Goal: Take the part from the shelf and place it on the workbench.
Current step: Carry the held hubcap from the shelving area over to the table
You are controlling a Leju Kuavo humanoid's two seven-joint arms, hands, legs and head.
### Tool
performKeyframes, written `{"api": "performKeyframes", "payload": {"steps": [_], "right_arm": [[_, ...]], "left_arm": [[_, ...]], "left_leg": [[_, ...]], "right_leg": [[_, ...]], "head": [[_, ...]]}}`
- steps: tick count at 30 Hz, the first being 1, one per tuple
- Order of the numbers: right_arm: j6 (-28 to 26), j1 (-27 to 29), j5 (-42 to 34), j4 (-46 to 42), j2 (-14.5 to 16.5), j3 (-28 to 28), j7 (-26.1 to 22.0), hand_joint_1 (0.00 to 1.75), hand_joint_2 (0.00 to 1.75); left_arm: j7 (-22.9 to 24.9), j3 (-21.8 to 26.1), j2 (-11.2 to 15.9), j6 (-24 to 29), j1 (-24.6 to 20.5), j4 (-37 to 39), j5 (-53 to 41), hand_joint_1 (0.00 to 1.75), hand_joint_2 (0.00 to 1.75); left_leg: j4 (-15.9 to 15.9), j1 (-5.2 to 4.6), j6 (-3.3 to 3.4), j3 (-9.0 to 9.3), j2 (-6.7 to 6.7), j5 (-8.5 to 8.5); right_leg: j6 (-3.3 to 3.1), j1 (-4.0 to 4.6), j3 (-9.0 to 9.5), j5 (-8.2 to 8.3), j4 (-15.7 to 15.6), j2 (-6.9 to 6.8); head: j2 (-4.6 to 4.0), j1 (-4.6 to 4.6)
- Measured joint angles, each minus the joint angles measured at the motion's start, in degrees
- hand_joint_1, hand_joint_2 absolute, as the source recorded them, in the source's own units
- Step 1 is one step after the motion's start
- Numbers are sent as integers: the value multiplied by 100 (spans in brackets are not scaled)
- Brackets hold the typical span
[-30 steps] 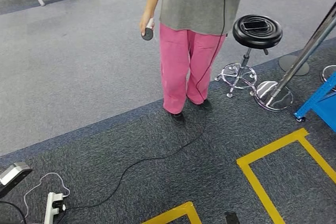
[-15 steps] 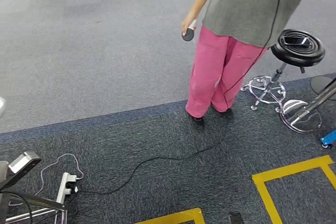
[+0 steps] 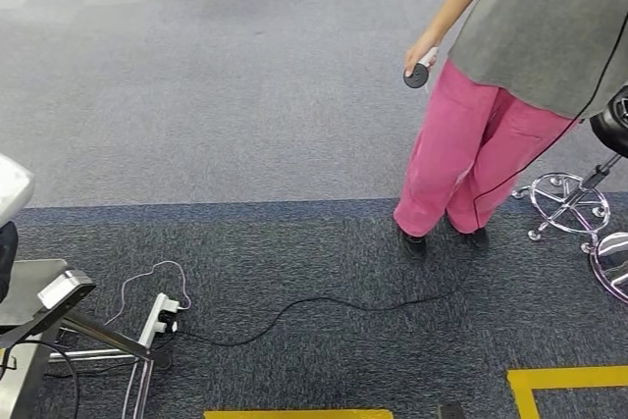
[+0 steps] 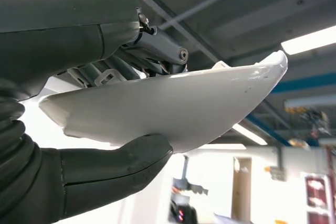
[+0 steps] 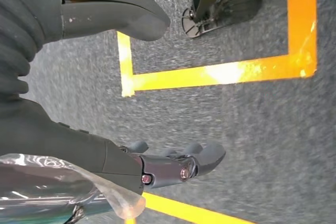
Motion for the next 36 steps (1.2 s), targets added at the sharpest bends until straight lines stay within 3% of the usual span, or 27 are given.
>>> {"api": "performKeyframes", "payload": {"steps": [2,4,6,8,10,12,13,15,17,18,19,20,22,23,24,26,28,30,32,34,35,36], "right_arm": [[4,6,3,-2,-3,-10,-8,0,175],[5,10,6,-2,-3,-20,-9,0,175],[4,6,13,-2,-3,-27,-9,0,175],[2,-1,19,-2,-3,-32,-9,0,175],[0,-6,25,-2,-3,-34,-8,0,175],[-2,-13,39,-4,-2,-37,-6,0,175],[-3,-21,47,-6,-2,-38,-5,0,175],[-4,-40,56,-10,-1,-39,-7,0,175],[-5,-32,58,-11,-1,-40,-8,0,175],[-5,-18,66,-11,-1,-42,-5,0,175],[-5,-2,78,-11,-1,-44,-2,0,175],[-5,7,99,-11,-1,-52,1,0,175],[-5,7,148,-11,-1,-75,4,0,175],[-5,3,166,-12,-2,-86,4,0,175],[-6,2,176,-13,-2,-93,4,0,175],[-7,4,186,-12,-3,-107,9,0,175],[-7,4,195,-11,1,-124,15,0,175],[-9,3,198,-15,3,-137,16,0,175],[-11,4,202,-17,1,-145,16,0,175],[-10,7,203,-17,1,-149,19,0,175],[-9,9,203,-16,2,-150,21,0,175],[-9,10,204,-16,3,-150,24,0,175]], "left_arm": [[2,-28,0,34,-43,21,5,175,175],[3,-54,0,46,-31,44,9,175,175],[9,-67,5,55,-16,61,11,175,175],[15,-69,18,69,-16,65,15,175,175],[19,-69,31,90,-19,66,19,175,175],[26,-67,38,107,-2,67,25,175,175],[29,-63,43,113,15,67,28,175,175],[35,-59,50,127,18,67,31,175,175],[35,-62,44,137,6,67,31,175,175],[36,-65,37,138,9,68,32,175,175],[36,-66,32,138,16,69,35,175,175],[37,-66,29,139,22,72,39,175,175],[40,-66,26,140,26,76,49,175,175],[43,-66,25,141,26,78,53,175,175],[46,-67,23,143,21,80,55,175,175],[52,-68,19,150,22,83,57,175,175],[54,-68,19,158,43,84,58,175,175],[56,-67,25,165,41,85,60,175,175],[59,-68,21,171,20,87,62,175,175],[61,-70,7,172,29,97,62,175,175],[61,-71,2,172,38,103,62,175,175],[61,-71,-2,172,41,108,62,175,175]], "left_leg": [[742,5,-39,-355,275,-342],[1210,24,-58,-588,335,-456],[857,29,-51,-415,382,-164],[76,-17,-10,-16,606,157],[-330,-87,64,187,796,216],[-354,-117,134,183,730,183],[-369,-107,165,189,662,184],[-403,-77,226,214,534,189],[-411,-64,268,224,412,187],[-410,-67,281,224,341,185],[-410,-72,287,227,264,182],[-409,-76,288,231,177,181],[-408,-76,283,250,4,176],[-406,-72,273,255,-74,172],[-395,-68,256,246,-150,167],[-389,-33,188,203,-293,180],[-393,2,108,169,-390,199],[-207,-9,51,84,-132,79],[394,-8,2,-192,228,-232],[1035,24,-46,-503,321,-465],[1137,40,-66,-555,334,-447],[1010,52,-79,-494,357,-322]], "right_leg": [[-46,27,27,-29,-5,-190],[-55,40,49,-62,-3,-377],[-41,45,91,-102,-2,-544],[-5,61,153,-157,0,-690],[50,84,189,-201,-2,-808],[115,94,226,-231,-18,-931],[151,87,239,-262,-11,-923],[200,65,133,-434,242,-663],[212,49,-242,-736,936,-330],[210,48,-471,-857,1321,-269],[205,49,-648,-886,1574,-244],[195,49,-742,-803,1635,-229],[158,48,-605,-350,1104,-134],[133,40,-459,-141,723,22],[117,25,-312,-10,377,178],[97,23,-159,20,80,358],[63,38,-104,27,15,233],[-4,31,-42,44,-54,60],[-54,39,10,34,-90,-122],[-65,47,36,3,-90,-300],[-61,48,49,-14,-89,-388],[-52,47,68,-33,-88,-471]], "head": [[0,-19],[0,-19],[0,-19],[0,-20],[0,-23],[0,-26],[0,-22],[0,-5],[0,21],[0,28],[0,28],[0,28],[0,28],[0,28],[0,25],[0,21],[0,22],[0,-1],[0,-28],[0,-31],[0,-32],[0,-32]]}}
